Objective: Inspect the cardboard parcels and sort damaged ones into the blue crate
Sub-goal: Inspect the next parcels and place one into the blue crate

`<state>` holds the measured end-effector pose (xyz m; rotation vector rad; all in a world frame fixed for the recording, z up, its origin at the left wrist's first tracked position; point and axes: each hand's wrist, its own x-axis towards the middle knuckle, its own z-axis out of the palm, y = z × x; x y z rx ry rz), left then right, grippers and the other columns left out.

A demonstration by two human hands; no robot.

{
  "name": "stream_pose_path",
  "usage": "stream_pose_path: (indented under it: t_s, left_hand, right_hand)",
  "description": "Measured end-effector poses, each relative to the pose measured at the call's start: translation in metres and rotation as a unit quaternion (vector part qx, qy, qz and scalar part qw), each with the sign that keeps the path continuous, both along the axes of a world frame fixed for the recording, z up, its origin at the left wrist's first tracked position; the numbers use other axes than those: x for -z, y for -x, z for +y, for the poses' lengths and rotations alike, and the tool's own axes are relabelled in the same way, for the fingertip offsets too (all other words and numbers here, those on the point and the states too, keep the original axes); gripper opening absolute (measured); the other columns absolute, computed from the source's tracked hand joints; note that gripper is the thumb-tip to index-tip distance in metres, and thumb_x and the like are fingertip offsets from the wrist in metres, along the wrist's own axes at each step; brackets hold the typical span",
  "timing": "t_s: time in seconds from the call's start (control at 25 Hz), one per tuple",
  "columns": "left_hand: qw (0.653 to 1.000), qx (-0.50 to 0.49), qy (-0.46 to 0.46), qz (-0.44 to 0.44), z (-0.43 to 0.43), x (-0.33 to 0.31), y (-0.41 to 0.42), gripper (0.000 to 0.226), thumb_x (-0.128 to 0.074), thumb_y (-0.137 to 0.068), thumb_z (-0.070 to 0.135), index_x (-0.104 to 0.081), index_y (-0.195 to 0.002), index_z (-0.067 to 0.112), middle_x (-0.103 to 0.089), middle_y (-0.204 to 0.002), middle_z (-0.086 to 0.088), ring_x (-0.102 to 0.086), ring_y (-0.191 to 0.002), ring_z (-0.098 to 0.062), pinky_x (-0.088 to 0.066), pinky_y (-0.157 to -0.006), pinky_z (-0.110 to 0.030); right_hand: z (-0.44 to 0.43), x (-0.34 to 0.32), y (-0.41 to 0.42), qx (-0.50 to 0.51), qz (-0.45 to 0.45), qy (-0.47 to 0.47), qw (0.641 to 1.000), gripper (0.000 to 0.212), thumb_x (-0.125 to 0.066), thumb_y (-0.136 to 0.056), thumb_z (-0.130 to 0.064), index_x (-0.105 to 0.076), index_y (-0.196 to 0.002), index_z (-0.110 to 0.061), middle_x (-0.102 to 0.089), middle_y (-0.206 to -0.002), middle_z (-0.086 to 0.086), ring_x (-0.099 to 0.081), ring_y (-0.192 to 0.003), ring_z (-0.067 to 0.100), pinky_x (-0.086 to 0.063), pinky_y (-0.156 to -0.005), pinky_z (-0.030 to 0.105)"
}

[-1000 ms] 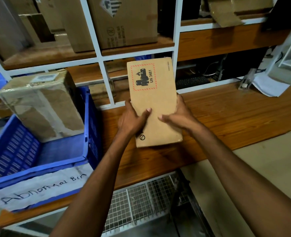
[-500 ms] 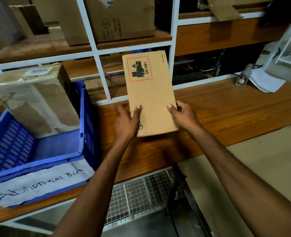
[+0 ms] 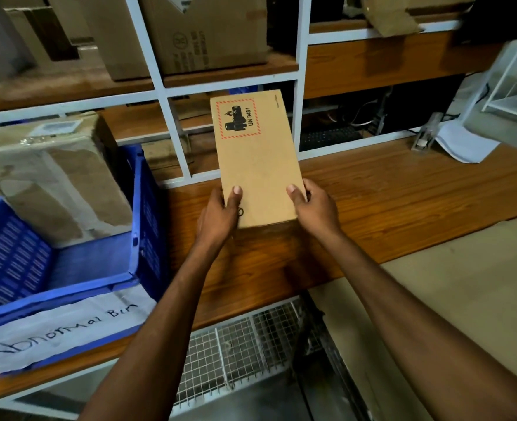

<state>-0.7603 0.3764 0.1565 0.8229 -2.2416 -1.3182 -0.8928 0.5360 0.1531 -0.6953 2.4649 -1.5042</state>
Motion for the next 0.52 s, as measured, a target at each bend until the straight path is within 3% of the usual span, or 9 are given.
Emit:
stream_pose_path:
  t_s: [0.08,0.16,0.28,0.36,0.44,0.52]
  left_hand:
    - [1.0,0.027,0.004,0.008,0.008,0.0,-0.001,0.085,-0.068,-0.091,0.063,-0.028,-0.156,0.028,-0.058,-0.132,0.01,-0.059,-0.114,-0.014,-0.052,-0.099,-0.04]
    - [1.0,0.016,0.009,0.019,0.008,0.002,0.002,0.089,-0.076,-0.087,0.056,-0.026,-0.156,0.029,-0.057,-0.132,0.01,-0.058,-0.115,-0.013,-0.053,-0.096,-0.038]
    - [0.998,0.033,-0.013,0.043,0.003,0.007,-0.001,0.087,-0.077,-0.089,0.052,-0.027,-0.156,0.031,-0.057,-0.128,0.014,-0.061,-0.121,-0.017,-0.056,-0.097,-0.04]
    - [0.996,0.054,-0.015,0.066,0.008,0.01,-0.006,0.086,-0.077,-0.09,0.047,-0.025,-0.157,0.033,-0.054,-0.129,0.017,-0.06,-0.12,-0.011,-0.055,-0.092,-0.03]
    - [0.995,0.063,0.023,0.072,0.021,0.02,-0.01,0.09,-0.078,-0.088,0.049,-0.022,-0.156,0.031,-0.05,-0.137,0.013,-0.057,-0.117,-0.006,-0.054,-0.088,-0.024]
    - [0.991,0.089,0.082,0.052,0.038,0.03,-0.013,0.09,-0.075,-0.084,0.063,-0.024,-0.151,0.031,-0.044,-0.146,0.006,-0.054,-0.122,-0.009,-0.057,-0.088,-0.032]
  right_hand:
    - [-0.001,0.0,-0.002,-0.036,-0.035,0.0,0.999,0.075,-0.077,-0.084,-0.054,-0.045,-0.147,-0.03,-0.062,-0.133,-0.006,-0.058,-0.117,0.017,-0.052,-0.095,0.038]
    - [-0.002,-0.002,0.002,-0.039,-0.038,0.007,0.999,0.08,-0.083,-0.083,-0.04,-0.041,-0.15,-0.03,-0.061,-0.135,-0.005,-0.058,-0.119,0.017,-0.053,-0.098,0.039]
    - [0.008,-0.001,0.007,-0.065,-0.066,0.024,0.995,0.071,-0.076,-0.092,-0.026,-0.04,-0.153,-0.029,-0.059,-0.141,-0.002,-0.056,-0.13,0.02,-0.049,-0.105,0.039]
    - [0.01,-0.004,0.007,-0.064,-0.042,-0.005,0.997,0.077,-0.071,-0.095,-0.022,-0.029,-0.159,-0.03,-0.049,-0.153,0.0,-0.047,-0.14,0.024,-0.044,-0.109,0.042]
    - [0.006,-0.008,0.003,-0.024,0.031,-0.037,0.999,0.094,-0.071,-0.094,-0.029,-0.009,-0.164,-0.032,-0.022,-0.169,0.0,-0.027,-0.152,0.026,-0.034,-0.119,0.048]
    - [0.0,-0.015,-0.006,-0.007,0.09,-0.03,0.995,0.107,-0.068,-0.09,-0.057,0.007,-0.163,-0.035,0.004,-0.173,0.001,-0.001,-0.158,0.026,-0.01,-0.124,0.055]
